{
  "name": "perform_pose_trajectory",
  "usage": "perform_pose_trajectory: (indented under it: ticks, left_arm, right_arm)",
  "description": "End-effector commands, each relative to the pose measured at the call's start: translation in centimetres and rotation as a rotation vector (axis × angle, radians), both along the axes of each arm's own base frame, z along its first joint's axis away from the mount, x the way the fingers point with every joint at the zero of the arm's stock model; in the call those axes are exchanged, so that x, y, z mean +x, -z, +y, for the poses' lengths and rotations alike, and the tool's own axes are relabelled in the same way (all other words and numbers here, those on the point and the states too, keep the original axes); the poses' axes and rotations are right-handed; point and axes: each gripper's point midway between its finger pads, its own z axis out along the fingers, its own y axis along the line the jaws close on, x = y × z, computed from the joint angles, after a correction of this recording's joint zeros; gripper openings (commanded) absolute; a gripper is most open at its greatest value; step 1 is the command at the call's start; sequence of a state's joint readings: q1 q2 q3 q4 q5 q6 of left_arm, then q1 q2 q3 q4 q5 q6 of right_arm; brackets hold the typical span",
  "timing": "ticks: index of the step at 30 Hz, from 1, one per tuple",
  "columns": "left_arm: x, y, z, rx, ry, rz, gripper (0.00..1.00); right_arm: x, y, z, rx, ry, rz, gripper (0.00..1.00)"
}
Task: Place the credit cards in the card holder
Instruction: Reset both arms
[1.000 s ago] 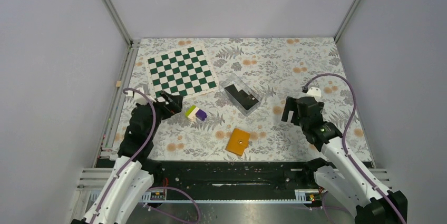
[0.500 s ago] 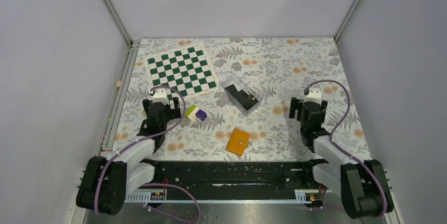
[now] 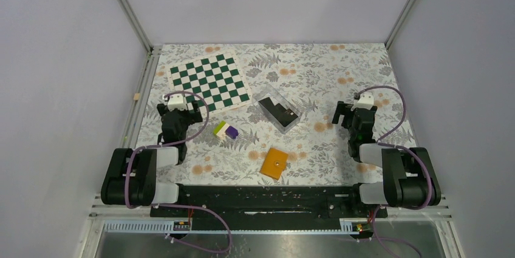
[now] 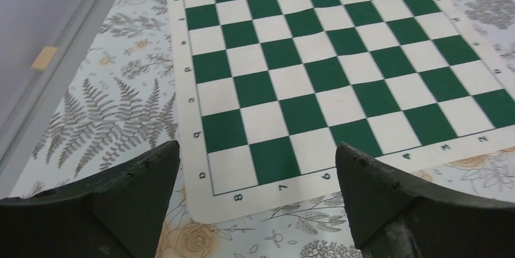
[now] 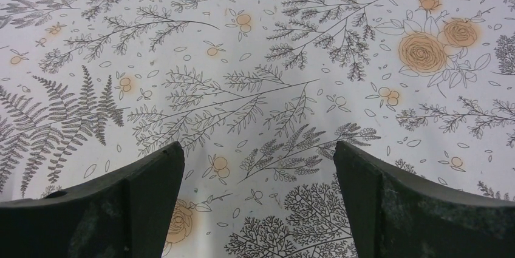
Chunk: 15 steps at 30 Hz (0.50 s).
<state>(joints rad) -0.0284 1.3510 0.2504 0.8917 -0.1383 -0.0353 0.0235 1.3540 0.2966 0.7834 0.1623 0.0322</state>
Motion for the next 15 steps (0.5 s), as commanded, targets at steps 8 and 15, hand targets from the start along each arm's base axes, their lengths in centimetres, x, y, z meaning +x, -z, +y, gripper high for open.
perform_pose_trajectory:
  ticks: [8, 15]
  left_arm:
    - [1.41, -3.53, -1.91, -0.024, 0.098, -0.135, 0.99]
    - [1.37, -3.54, -1.94, -0.020, 0.095, -0.137, 0.99]
  right_arm:
    - [1.56, -3.58, 0.04, 0.032, 0.008, -0.180, 0.99]
    - [1.54, -3.55, 0.01, 0.031, 0.009, -0.180, 0.99]
